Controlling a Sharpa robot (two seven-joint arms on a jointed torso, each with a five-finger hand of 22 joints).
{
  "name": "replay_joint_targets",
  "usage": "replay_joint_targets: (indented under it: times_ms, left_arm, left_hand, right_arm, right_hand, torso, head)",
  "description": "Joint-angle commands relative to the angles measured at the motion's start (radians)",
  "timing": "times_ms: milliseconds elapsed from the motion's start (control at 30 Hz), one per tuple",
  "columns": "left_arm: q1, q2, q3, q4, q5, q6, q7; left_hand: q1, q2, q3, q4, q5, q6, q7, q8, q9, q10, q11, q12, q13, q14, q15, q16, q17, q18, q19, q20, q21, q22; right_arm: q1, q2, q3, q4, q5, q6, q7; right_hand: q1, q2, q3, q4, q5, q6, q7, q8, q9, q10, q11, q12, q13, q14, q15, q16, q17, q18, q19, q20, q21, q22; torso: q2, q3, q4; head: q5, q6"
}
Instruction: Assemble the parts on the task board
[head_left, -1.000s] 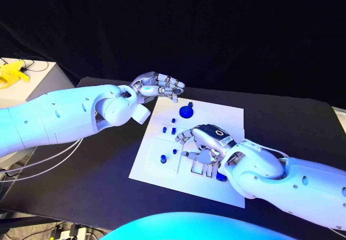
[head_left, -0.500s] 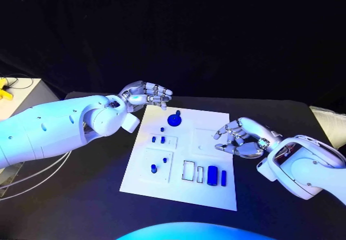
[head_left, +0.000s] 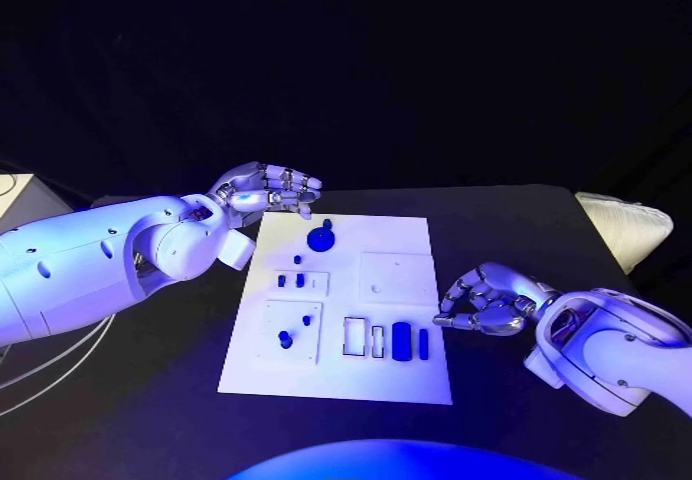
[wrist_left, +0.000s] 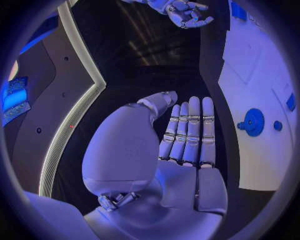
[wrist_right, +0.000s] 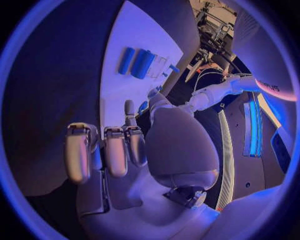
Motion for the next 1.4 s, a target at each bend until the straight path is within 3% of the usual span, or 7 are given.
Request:
replay_joint_targets:
  times_ms: [33,200,300,700,933,1400]
  left_arm:
    - [0.000,0.000,0.000,0.006,0.008,0.018,0.007]
    - [-0.001,-0.001,0.000,0.011,0.008,0.020,0.008]
    - [-0.001,-0.004,0.000,0.014,0.008,0.019,0.008]
    - [-0.002,-0.007,-0.001,0.017,0.009,0.019,0.009]
    - [-0.002,-0.008,-0.001,0.018,0.009,0.020,0.008]
    - [-0.002,-0.012,-0.001,0.020,0.009,0.019,0.005]
  left_hand:
    - [-0.002,0.009,-0.005,0.003,0.001,0.003,0.007,-0.002,-0.001,-0.003,0.006,-0.007,0.002,-0.006,0.000,-0.001,-0.001,0.011,0.000,0.008,-0.007,-0.001]
    - [-0.002,0.009,-0.005,0.003,0.001,0.003,0.007,-0.002,-0.001,-0.003,0.006,-0.007,0.002,-0.006,0.000,-0.001,-0.001,0.011,0.000,0.008,-0.007,-0.001]
    - [-0.009,0.011,-0.007,0.009,0.001,0.003,0.007,-0.002,-0.001,-0.004,0.007,-0.008,0.002,-0.007,0.002,0.000,-0.001,0.010,0.000,0.009,-0.011,-0.003]
    - [-0.011,0.012,-0.008,0.011,0.001,0.003,0.007,-0.003,-0.001,-0.004,0.007,-0.008,0.002,-0.008,0.002,0.001,-0.001,0.011,0.001,0.010,-0.013,-0.005]
    - [-0.011,0.012,-0.008,0.011,0.001,0.003,0.007,-0.003,-0.001,-0.004,0.007,-0.008,0.002,-0.008,0.002,0.001,-0.001,0.011,0.001,0.010,-0.013,-0.005]
    - [-0.011,0.014,-0.007,0.012,0.002,0.004,0.006,-0.002,0.000,-0.004,0.007,-0.008,0.002,-0.008,0.001,0.001,-0.001,0.011,0.001,0.010,-0.016,-0.006]
  right_arm:
    - [-0.021,0.017,-0.003,0.005,-0.115,0.035,-0.129]
    - [-0.059,0.052,-0.005,0.002,-0.176,0.006,-0.184]
    - [-0.072,0.070,-0.005,0.002,-0.195,-0.010,-0.211]
    - [-0.093,0.134,-0.005,0.000,-0.241,-0.084,-0.256]
    - [-0.099,0.154,-0.005,0.000,-0.245,-0.087,-0.262]
    - [-0.117,0.185,-0.005,-0.017,-0.277,-0.073,-0.283]
  right_hand:
    - [0.003,0.011,-0.011,0.000,0.008,-0.006,-0.003,-0.001,-0.002,0.048,-0.002,0.007,0.173,0.076,-0.006,0.007,0.141,-0.018,0.083,-0.009,0.013,0.238]
    - [0.005,0.023,-0.021,0.000,0.008,-0.009,-0.001,-0.007,-0.007,0.058,-0.001,0.016,0.188,0.080,-0.005,0.015,0.158,-0.023,0.087,-0.008,0.037,0.244]
    - [0.001,0.031,-0.029,0.001,0.005,-0.008,0.000,-0.012,-0.010,0.064,0.000,0.021,0.197,0.083,-0.004,0.022,0.172,-0.025,0.090,-0.008,0.051,0.247]
    - [-0.023,0.037,-0.076,0.001,0.001,-0.003,0.001,-0.024,-0.019,0.080,0.001,0.037,0.222,0.091,-0.002,0.040,0.212,-0.029,0.094,-0.006,0.071,0.252]
    - [-0.021,0.039,-0.084,0.001,0.002,-0.001,0.001,-0.025,-0.020,0.085,0.002,0.041,0.229,0.095,-0.001,0.048,0.229,-0.027,0.092,-0.005,0.063,0.249]
    - [-0.034,0.044,-0.111,0.002,0.008,0.004,0.001,-0.027,-0.021,0.083,0.002,0.039,0.227,0.097,0.000,0.053,0.240,-0.024,0.088,-0.004,0.049,0.246]
  torso:
    - [-0.004,0.0001,-0.0081]
    - [-0.008,-0.0014,-0.0082]
    - [-0.009,-0.0027,-0.0068]
    - [-0.004,-0.0042,-0.0096]
    - [-0.002,-0.0046,-0.0071]
    - [-0.002,-0.0060,-0.0086]
  head:
    - [-0.012,-0.011]
    - [-0.025,-0.035]
    - [-0.027,-0.040]
    - [-0.022,-0.039]
    - [-0.015,-0.042]
    - [-0.001,-0.046]
